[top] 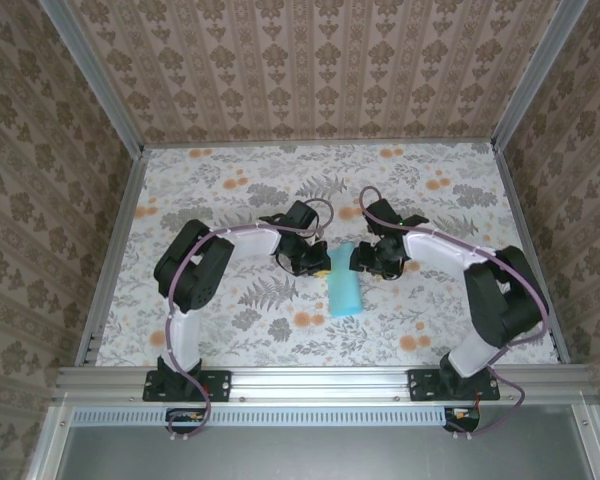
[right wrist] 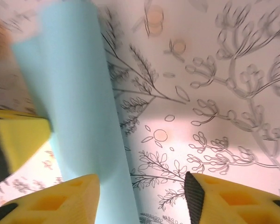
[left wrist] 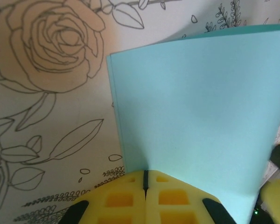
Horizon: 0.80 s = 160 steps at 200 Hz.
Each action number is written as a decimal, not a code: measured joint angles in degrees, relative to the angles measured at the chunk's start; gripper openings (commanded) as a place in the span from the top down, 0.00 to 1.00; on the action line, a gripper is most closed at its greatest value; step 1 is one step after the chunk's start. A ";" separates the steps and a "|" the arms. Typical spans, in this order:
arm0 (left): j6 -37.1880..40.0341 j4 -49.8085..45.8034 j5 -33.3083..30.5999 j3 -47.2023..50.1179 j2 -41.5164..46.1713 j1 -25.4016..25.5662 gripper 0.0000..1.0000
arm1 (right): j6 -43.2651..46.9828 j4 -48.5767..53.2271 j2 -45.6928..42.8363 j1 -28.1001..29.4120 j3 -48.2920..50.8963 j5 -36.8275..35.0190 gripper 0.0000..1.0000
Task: Fold a paper plane with a square sheet of paper (pick it up from the middle)
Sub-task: Hold the square sheet of paper at the center of the table, then fold the square sheet of paper in half at the center of the table.
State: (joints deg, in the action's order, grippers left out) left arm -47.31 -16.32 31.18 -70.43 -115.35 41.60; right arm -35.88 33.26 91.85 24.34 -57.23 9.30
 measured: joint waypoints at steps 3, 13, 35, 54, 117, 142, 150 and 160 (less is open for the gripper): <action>0.02 -0.04 0.00 -0.04 0.00 0.00 0.98 | -0.04 -0.02 -0.59 0.00 0.00 -0.13 0.51; 0.07 -0.20 0.00 -0.13 -0.04 0.00 0.98 | 0.22 -0.33 -2.58 0.02 0.00 -0.09 0.57; 0.20 -0.39 0.00 -0.22 -0.07 0.00 0.98 | 0.59 -2.38 -3.96 0.04 0.02 2.10 0.71; 0.22 -0.46 0.00 -0.28 -0.11 0.00 0.99 | 1.05 -4.63 -2.51 0.46 0.02 5.31 0.79; 0.57 -1.77 0.11 -1.25 -0.63 -0.02 1.00 | 0.79 -9.44 6.32 1.66 -0.02 13.29 0.85; 0.57 -2.27 0.11 -1.44 -0.76 -0.02 1.00 | 1.18 -9.55 8.04 1.62 -0.04 13.70 0.86; 0.57 -2.56 0.11 -1.62 -0.85 -0.02 1.00 | 1.22 -9.62 8.33 1.53 -0.04 13.79 0.86; 0.57 -2.75 0.11 -1.75 -0.92 -0.02 1.00 | 1.40 -9.77 8.50 1.36 -0.02 13.90 0.87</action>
State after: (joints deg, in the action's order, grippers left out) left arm -46.74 -19.07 31.29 -72.18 -116.27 41.58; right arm -34.48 23.49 100.36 25.69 -57.25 23.20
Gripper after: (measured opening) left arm 0.044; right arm 0.138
